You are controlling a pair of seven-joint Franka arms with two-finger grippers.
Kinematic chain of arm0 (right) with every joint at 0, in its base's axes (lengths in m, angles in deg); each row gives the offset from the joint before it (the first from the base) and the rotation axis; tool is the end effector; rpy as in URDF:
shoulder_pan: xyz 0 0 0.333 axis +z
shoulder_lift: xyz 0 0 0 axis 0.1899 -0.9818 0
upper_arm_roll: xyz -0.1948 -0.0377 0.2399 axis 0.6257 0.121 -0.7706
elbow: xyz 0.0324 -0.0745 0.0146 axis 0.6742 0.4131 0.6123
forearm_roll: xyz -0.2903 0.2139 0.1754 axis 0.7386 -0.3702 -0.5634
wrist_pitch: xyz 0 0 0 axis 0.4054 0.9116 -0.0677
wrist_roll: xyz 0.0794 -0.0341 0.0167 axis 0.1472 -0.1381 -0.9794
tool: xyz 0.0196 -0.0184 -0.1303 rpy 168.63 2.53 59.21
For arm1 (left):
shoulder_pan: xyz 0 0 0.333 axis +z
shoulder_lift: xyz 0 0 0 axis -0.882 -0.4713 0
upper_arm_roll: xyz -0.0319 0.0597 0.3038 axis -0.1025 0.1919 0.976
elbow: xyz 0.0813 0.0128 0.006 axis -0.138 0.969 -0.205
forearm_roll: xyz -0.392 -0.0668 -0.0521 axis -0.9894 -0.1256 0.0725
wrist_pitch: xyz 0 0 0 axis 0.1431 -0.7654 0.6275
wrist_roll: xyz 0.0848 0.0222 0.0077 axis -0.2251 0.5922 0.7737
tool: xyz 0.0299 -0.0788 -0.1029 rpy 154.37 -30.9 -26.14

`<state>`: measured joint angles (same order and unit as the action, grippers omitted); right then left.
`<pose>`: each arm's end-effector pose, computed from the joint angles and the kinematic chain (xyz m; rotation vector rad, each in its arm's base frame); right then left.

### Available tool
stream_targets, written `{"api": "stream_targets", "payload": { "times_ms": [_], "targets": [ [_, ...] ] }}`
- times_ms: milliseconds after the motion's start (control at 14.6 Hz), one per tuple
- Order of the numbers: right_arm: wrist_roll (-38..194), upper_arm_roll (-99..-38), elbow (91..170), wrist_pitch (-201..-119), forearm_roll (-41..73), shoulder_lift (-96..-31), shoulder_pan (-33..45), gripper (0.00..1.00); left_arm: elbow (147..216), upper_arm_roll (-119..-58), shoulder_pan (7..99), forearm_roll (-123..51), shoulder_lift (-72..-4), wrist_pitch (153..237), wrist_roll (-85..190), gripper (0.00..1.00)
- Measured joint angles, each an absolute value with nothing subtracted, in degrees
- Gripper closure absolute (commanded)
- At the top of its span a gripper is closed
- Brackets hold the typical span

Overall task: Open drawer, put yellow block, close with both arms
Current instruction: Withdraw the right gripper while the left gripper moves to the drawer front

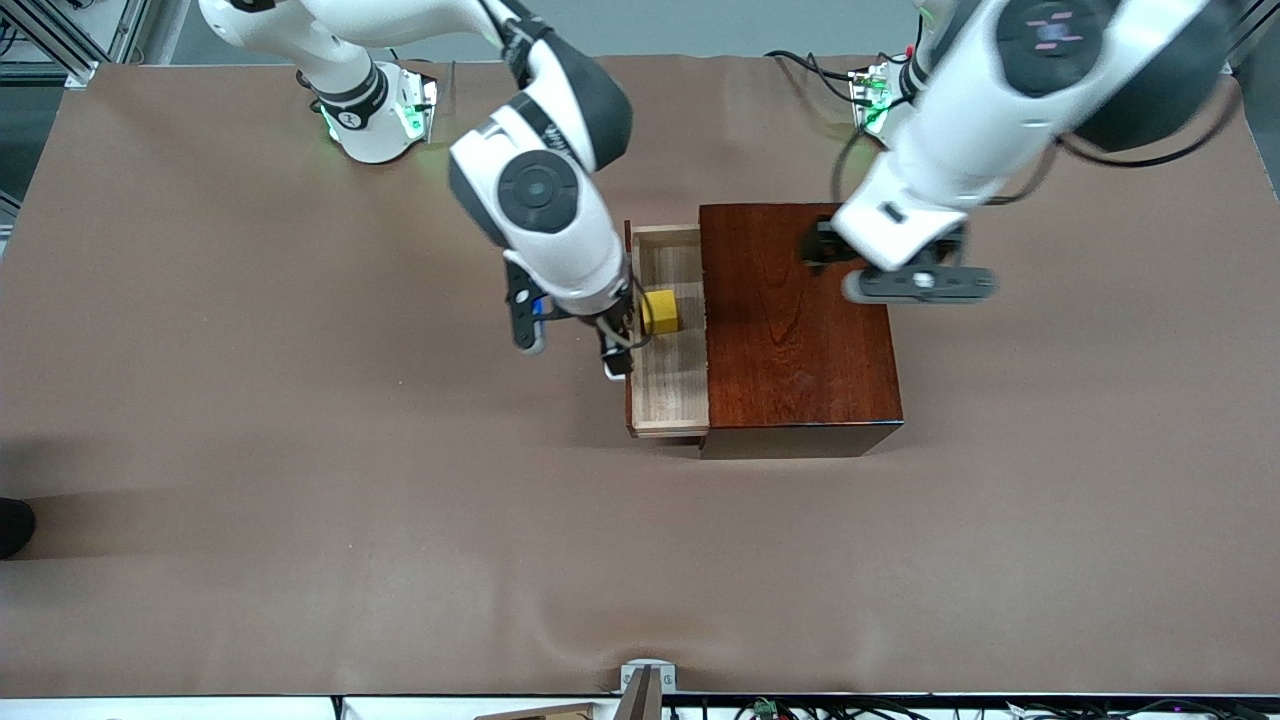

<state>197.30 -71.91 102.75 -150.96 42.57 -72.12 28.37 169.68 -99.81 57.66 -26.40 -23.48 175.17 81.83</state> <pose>0.5680 0.4625 0.4111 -2.3532 1.9446 0.2040 0.5288 -0.3228 0.5201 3.0807 0.0630 -0.0869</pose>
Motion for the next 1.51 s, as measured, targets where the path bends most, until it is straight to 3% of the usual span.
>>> {"api": "stream_targets", "payload": {
  "times_ms": [275,755,1236,1511],
  "targets": [
    [189.45,-71.69,102.66,-150.74,42.72,-70.73,24.90,0.00,168.35,-99.80,49.01,-22.29,-29.04,181.22,96.99,0.00],
    [174.98,-71.58,102.63,-145.06,42.75,-67.33,19.14,0.00,158.82,-97.73,34.85,-12.13,-43.34,190.76,125.54,0.00],
    [158.25,-71.49,102.62,-138.78,42.76,-63.79,13.00,0.00,154.28,-76.81,12.12,-11.59,-53.11,204.67,150.13,0.00],
    [147.71,-71.46,102.62,-136.10,43.14,-62.51,10.53,0.00,152.71,-72.90,8.24,-11.58,-57.51,206.34,157.03,0.00]
  ]
}}
